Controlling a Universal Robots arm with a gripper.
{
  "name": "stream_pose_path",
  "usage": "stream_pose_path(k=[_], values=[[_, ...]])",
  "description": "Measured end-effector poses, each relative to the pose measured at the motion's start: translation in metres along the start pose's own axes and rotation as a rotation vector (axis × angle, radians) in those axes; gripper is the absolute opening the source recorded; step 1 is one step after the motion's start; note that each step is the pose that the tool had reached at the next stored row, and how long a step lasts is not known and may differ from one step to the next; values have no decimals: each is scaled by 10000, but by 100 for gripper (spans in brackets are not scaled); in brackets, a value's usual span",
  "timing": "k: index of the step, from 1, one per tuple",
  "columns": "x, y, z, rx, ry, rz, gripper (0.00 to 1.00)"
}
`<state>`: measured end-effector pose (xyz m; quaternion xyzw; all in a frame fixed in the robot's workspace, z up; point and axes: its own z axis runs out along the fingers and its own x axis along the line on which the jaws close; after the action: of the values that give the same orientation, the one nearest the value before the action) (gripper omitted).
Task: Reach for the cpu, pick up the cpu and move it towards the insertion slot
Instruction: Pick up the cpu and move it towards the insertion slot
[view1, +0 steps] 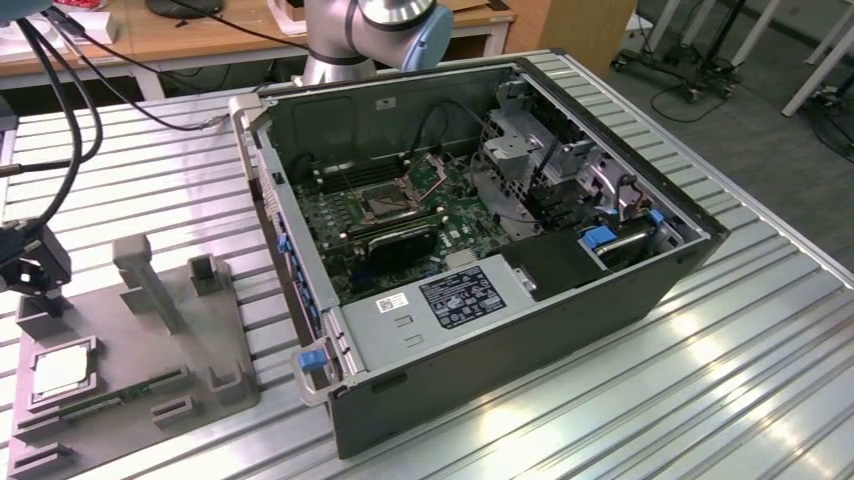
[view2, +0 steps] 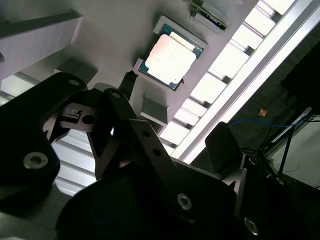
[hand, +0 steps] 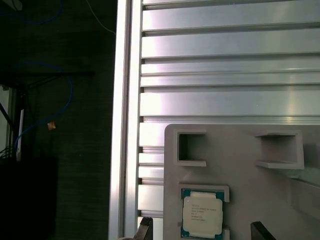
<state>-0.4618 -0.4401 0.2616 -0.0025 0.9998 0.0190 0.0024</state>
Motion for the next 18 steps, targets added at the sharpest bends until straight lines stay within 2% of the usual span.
stream_pose_path(k=[11, 18], values=[[-1, -9, 14, -2, -3, -2, 83], [1, -147, 127, -19, -1, 0, 83]])
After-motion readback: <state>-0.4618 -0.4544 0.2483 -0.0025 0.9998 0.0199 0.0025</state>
